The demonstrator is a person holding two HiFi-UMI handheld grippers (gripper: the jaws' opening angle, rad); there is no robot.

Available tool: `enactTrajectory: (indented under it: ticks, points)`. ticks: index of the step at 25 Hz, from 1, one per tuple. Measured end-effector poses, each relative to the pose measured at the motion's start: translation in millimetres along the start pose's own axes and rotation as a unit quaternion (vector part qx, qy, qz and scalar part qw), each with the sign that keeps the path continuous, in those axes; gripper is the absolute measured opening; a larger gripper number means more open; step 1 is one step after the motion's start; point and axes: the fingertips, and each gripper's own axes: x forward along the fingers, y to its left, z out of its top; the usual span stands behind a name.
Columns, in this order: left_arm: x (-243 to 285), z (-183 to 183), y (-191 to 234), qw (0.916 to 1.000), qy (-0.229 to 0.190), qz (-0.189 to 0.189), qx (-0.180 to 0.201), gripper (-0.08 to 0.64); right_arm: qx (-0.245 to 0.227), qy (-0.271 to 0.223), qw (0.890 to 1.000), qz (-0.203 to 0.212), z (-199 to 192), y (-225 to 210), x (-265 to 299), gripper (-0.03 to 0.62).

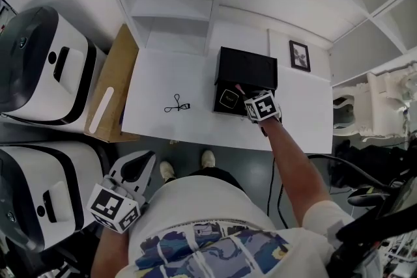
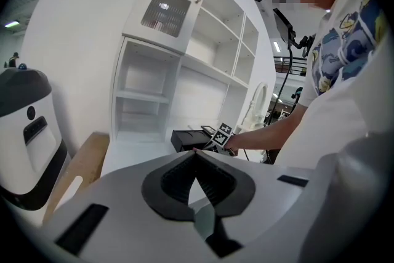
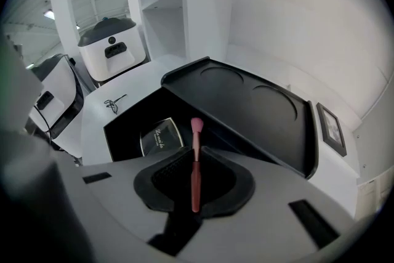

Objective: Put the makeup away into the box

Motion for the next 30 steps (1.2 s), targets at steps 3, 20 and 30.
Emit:
enactTrajectory:
  ticks: [3,20,30]
  points:
    - [2,0,0,0.9999,0.002,0.011,-0.004,0.014,-0.004,0.002,1.000,0.006,2,0,10,0.061]
    - [23,0,-16,0.9995,0.015,0.024,-0.012,0.014,0.003,-0.008,0.999,0.042,0,6,26,0.064]
    - [33,3,-23,0.9998,0.020,0.009,-0.005,0.014,0.001,-0.024,0.998,0.066,-4,9,20,0.131]
